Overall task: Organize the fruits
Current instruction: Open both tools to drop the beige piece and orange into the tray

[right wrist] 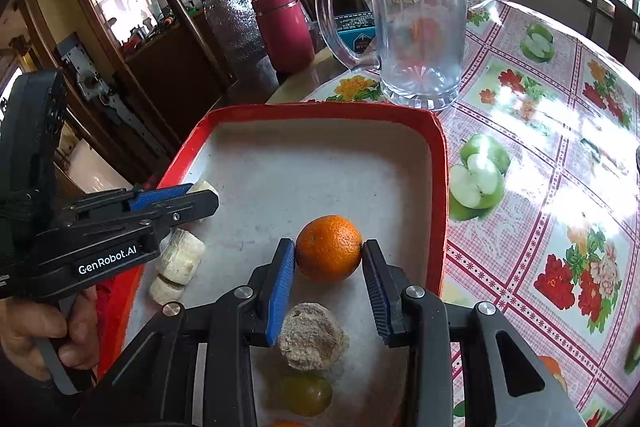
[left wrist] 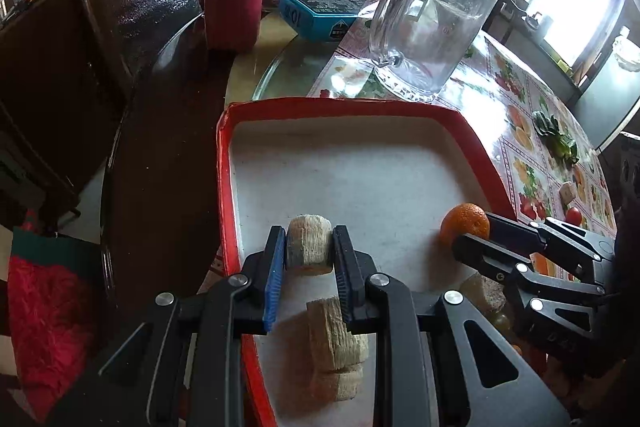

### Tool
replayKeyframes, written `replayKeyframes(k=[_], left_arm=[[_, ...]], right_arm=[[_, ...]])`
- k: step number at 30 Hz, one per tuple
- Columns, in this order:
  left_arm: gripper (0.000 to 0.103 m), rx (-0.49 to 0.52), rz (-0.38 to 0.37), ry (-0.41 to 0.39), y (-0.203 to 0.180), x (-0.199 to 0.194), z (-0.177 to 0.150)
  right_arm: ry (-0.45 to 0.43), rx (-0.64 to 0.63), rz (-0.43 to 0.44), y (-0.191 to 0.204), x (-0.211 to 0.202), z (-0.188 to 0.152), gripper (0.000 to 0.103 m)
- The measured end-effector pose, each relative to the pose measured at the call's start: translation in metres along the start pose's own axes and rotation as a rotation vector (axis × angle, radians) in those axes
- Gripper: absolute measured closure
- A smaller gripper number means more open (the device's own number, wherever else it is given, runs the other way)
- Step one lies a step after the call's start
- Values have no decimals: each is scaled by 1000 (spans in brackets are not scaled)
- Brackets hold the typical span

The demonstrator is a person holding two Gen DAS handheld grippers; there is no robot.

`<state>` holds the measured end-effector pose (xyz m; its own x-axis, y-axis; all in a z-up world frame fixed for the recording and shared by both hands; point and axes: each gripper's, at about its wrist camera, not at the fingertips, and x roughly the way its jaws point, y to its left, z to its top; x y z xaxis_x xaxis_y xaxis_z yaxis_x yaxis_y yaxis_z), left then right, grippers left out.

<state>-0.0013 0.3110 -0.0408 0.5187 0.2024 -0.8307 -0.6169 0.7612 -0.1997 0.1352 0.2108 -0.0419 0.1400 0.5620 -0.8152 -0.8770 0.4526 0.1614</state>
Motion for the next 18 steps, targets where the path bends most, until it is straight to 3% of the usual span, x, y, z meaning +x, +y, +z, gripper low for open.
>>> replayKeyframes(k=[3, 9, 18], left_arm=[[73, -11, -3, -5, 1, -4, -2], [57, -2, 7, -40, -9, -20, -11], [52, -24, -71, -94, -25, -49, -25]], right_arm=[[-30, 23, 17, -3, -9, -3, 58], [-86, 81, 54, -14, -40, -19, 58], [-178, 223, 52, -47, -96, -67, 48]])
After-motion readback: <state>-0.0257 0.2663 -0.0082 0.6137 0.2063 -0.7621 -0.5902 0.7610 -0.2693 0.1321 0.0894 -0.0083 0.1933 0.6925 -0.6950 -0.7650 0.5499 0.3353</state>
